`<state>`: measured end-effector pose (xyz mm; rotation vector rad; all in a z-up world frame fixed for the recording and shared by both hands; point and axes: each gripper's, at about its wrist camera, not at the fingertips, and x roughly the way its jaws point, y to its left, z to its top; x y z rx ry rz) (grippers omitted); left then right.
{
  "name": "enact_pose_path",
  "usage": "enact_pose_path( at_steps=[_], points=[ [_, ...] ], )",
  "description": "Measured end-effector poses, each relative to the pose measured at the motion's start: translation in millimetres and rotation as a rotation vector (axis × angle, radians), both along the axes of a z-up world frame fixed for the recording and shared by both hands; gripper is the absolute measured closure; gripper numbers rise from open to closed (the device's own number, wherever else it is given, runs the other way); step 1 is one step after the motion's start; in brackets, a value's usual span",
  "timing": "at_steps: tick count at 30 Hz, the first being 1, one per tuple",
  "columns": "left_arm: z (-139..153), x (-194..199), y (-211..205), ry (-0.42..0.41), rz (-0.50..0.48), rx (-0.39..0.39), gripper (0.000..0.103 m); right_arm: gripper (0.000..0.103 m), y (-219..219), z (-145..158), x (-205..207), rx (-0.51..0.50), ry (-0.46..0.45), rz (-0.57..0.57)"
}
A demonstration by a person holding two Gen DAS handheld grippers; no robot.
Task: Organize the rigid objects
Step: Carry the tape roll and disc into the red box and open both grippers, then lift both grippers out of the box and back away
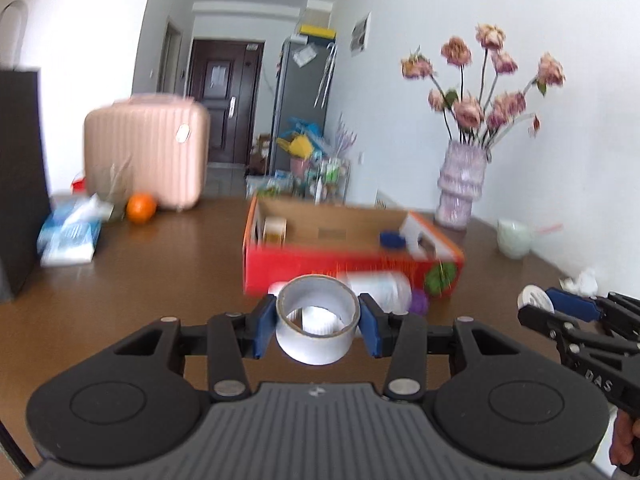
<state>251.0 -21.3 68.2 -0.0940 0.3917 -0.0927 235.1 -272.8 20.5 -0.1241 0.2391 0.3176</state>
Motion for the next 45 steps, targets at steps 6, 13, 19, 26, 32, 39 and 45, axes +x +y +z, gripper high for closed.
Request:
enact_pose_path(
  at_steps=[6, 13, 19, 26, 32, 39, 45],
  points=[
    [25.1, 139.3, -3.4, -0.019, -0.053, 0.074, 0.059, 0.064, 1.7, 38.1, 121.0, 0.085, 0.026, 0.093],
    [1.3, 330.4, -3.5, 0.202, -0.158, 0.046, 0.059, 0.064, 24.0, 28.8, 317.6, 0.095, 0.265, 0.075],
    [-54.1, 433.4, -8.7, 0.453, -0.121, 0.106, 0.056, 0.064, 67.7, -4.6, 455.3, -0.086, 0.52, -0.018],
    [-56.7, 423.7, 1.7, 0.415, -0.15, 0.097, 0.026, 0.062, 86.4, -37.1, 482.6, -0.167, 0.618, -0.02],
    [-4.2, 391.1, 4.0, 0.395, -0.139, 0.147, 0.02, 0.047, 78.7, -1.0, 459.0, -0.172, 0.572, -0.015],
    [71.9, 303.0, 8.3, 0.259, -0.038, 0.176, 0.006, 0.031, 55.6, 77.7, 385.3, -0.158, 0.468, -0.002],
    [108.5, 212.7, 9.7, 0.045, -0.011, 0.171, 0.0, 0.016, 25.3, 125.1, 296.4, -0.089, 0.327, 0.022]
  ],
)
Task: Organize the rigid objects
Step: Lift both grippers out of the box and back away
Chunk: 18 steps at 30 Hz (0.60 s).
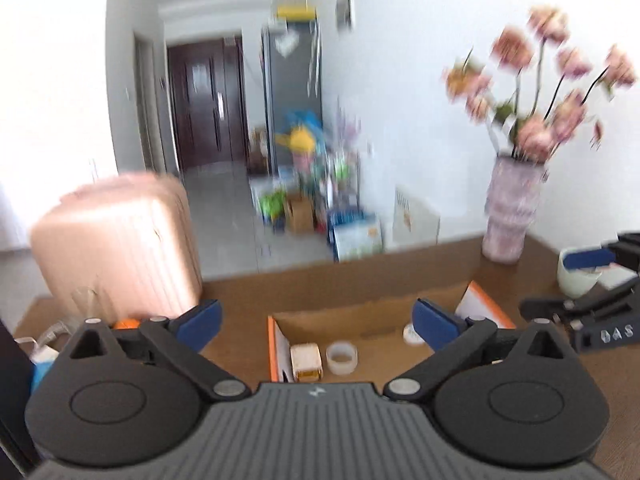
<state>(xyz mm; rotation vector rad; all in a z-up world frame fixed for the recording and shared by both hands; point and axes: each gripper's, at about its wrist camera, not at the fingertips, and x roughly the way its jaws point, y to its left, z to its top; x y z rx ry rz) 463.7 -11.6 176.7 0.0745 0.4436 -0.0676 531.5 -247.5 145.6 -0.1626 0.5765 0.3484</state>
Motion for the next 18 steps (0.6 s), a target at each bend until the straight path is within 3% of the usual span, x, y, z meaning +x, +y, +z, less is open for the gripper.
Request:
enact_pose_path(
  at_steps=[5, 9, 13, 18],
  points=[
    [5.1, -58.8, 0.7, -0.082, 0.008, 0.012, 0.0, 0.015, -12.4, 8.8, -73.4, 0.017, -0.099, 0.007],
    [-0.9, -109.6, 4.9, -0.131, 0.018, 0.015, 0.0, 0.009, -24.6, 4.8, -127.3, 0.075, -0.174, -0.005],
    [-19.8, -161.5, 24.0, -0.192, 0.021, -0.061, 0.0, 0.008, -32.8, -14.6, -174.4, 0.116, -0.183, -0.006],
    [-62.6, -216.9, 38.8, -0.181, 0.018, -0.146, 0.0, 0.008, -37.5, -51.1, -229.4, 0.14, -0.206, -0.021]
  ],
)
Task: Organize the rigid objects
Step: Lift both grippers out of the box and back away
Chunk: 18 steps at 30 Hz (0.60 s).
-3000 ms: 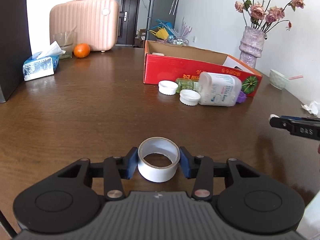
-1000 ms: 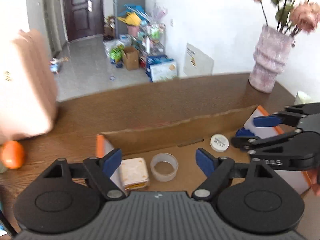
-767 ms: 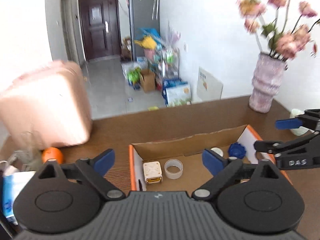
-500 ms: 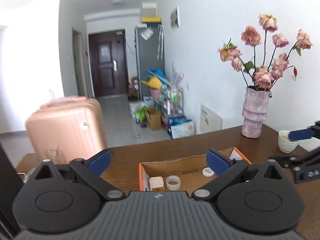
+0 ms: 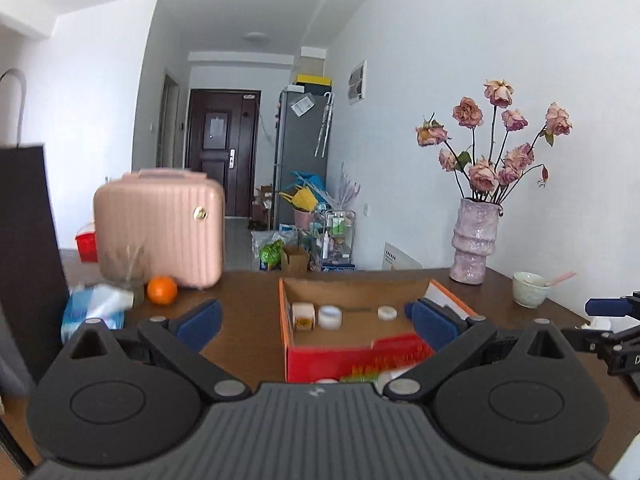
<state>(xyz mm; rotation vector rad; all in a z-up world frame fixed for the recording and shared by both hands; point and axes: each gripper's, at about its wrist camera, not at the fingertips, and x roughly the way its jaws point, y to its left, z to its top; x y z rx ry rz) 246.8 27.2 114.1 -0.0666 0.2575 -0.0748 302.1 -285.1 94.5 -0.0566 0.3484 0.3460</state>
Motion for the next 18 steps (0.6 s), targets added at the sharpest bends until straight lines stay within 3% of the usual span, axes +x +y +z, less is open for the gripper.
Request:
enact_pose_path(
  at_steps=[3, 6, 9, 12, 15, 18],
  points=[
    [-24.7, -34.7, -0.6, -0.019, 0.005, 0.022, 0.0, 0.008, -5.8, -19.3, -35.0, 0.039, -0.077, -0.028],
    [-46.2, -64.0, -4.5, -0.008, 0.038, 0.044, 0.0, 0.007, -5.7, -39.7, -68.2, -0.01, -0.156, -0.066],
    [-66.1, -86.8, -8.1, 0.018, 0.033, 0.057, 0.0, 0.007, -4.3, -60.6, -91.9, -0.036, -0.121, -0.054],
    [-85.0, -110.6, -11.9, -0.011, 0.059, 0.118, 0.0, 0.007, -4.7, -81.9, -116.2, -0.059, -0.093, -0.027],
    [-95.1, -118.9, -18.6, 0.016, 0.044, 0.194, 0.0, 0.007, -3.3, -97.0, -135.8, -0.146, -0.126, -0.029],
    [-96.6, -117.4, -22.6, 0.014, 0.039, 0.195, 0.0, 0.007, -5.9, -99.8, -140.5, -0.162, -0.099, -0.037]
  ],
)
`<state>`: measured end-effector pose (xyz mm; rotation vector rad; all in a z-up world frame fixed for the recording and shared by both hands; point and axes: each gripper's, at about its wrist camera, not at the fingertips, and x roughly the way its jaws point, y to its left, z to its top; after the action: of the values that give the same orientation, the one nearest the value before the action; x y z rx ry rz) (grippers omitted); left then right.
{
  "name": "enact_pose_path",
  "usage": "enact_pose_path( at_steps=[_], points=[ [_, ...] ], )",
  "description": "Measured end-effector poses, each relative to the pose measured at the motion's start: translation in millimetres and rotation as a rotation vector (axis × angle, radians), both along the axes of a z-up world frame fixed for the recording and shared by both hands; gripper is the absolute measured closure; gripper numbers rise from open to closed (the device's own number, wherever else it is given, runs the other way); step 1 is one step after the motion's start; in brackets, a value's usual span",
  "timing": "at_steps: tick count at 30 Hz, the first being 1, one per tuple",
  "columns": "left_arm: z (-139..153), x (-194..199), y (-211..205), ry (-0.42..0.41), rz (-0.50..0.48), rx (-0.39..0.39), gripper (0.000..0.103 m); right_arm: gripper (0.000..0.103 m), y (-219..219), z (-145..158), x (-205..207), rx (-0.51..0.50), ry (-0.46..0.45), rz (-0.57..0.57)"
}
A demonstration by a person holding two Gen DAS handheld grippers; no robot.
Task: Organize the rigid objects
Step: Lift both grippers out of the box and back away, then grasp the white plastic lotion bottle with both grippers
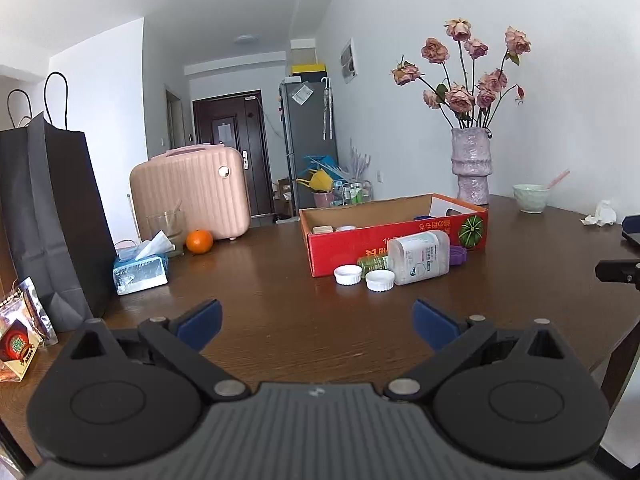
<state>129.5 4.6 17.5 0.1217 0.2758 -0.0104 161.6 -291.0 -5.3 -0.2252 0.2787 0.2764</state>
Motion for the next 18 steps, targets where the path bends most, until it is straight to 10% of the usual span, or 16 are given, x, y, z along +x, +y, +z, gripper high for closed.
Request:
enact_pose_path(
  at_steps=[14, 18],
  points=[
    [-3.3, 107.6, -2.6, 0.193, -0.084, -0.25, 0.0, 0.019, -6.7, -3.8, 80.1, 0.204, 0.144, -0.027],
    [7.4, 165.5, -20.6, 0.179, -0.148, -0.244, 0.021, 0.034, 3.7, 5.2, 136.9, 0.288, 0.171, 0.035]
  ],
)
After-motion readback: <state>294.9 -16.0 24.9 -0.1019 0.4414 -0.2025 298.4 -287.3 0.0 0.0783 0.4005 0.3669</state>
